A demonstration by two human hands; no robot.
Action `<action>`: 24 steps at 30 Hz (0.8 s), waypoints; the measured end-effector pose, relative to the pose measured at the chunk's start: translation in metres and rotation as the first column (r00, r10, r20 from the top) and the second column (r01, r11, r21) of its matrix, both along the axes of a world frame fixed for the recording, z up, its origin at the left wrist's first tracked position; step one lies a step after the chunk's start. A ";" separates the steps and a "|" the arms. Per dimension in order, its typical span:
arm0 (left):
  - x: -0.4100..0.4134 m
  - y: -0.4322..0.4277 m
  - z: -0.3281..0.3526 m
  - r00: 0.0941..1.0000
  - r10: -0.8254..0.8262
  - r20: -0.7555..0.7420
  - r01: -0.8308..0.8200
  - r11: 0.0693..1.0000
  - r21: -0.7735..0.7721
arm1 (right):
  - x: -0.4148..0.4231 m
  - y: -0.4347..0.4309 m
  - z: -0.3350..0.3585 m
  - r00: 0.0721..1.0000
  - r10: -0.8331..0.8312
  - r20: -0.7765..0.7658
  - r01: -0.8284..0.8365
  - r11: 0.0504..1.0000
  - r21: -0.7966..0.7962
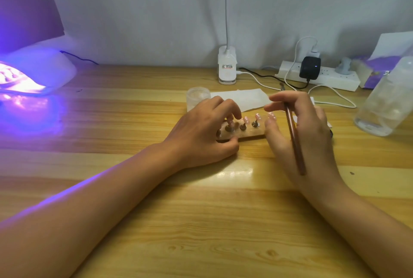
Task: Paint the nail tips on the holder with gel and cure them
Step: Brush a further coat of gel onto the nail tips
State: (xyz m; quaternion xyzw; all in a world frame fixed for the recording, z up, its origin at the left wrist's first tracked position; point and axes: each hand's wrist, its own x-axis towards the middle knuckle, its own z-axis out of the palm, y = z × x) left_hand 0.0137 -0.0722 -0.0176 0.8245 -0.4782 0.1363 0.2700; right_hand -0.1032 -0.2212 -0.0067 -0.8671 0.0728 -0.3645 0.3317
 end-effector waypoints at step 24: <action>-0.007 0.001 0.003 0.998 0.004 0.058 -0.003 1.000 -0.021 | 0.002 -0.003 -0.005 0.996 -0.048 -0.079 0.038 0.992 -0.124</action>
